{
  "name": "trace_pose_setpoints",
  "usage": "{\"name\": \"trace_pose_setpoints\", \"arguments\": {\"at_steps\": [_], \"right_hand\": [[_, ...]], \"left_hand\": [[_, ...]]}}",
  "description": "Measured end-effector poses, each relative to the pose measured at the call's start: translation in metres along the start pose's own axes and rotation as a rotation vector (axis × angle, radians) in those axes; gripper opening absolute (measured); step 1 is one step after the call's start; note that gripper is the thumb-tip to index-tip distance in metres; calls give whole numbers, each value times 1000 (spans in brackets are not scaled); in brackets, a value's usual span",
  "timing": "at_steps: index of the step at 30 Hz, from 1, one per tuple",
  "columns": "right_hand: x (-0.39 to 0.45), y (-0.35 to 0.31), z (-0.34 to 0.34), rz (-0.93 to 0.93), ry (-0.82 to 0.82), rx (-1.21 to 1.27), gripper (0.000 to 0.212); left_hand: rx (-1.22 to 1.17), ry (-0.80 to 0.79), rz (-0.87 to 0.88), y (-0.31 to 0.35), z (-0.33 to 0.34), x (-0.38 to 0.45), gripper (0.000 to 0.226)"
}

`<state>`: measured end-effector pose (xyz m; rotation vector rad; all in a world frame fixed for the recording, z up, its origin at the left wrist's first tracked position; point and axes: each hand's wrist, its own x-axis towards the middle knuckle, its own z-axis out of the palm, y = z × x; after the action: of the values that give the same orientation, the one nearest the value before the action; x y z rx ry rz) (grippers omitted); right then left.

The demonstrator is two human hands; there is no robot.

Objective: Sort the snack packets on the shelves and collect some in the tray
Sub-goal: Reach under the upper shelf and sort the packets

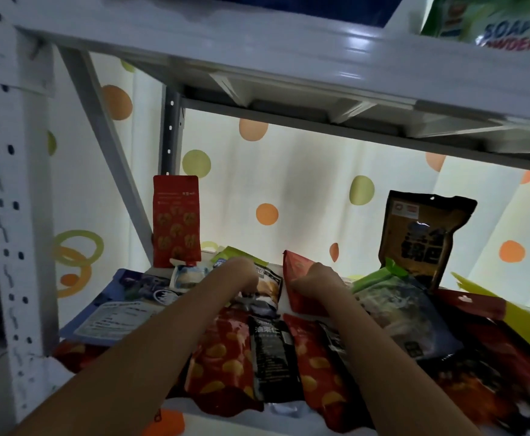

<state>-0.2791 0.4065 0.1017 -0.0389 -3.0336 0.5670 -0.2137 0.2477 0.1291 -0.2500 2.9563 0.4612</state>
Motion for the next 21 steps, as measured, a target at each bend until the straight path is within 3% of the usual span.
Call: {"name": "trace_pose_setpoints", "arguments": {"at_steps": [3, 7, 10, 15, 21], "right_hand": [[-2, -3, 3, -60, 100, -121, 44], [-6, -5, 5, -137, 257, -173, 48], [-13, -9, 2, -160, 319, -112, 59], [-22, -14, -6, -106, 356, 8, 59], [-31, -10, -26, -15, 467, 192, 22]], "left_hand": [[-13, 11, 16, -2, 3, 5, 32], [41, 28, 59, -4, 11, 10, 37], [48, 51, 92, -8, 11, 3, 38], [-60, 96, 221, -17, 14, -6, 42], [-250, 149, 315, -32, 14, -17, 34]]}}
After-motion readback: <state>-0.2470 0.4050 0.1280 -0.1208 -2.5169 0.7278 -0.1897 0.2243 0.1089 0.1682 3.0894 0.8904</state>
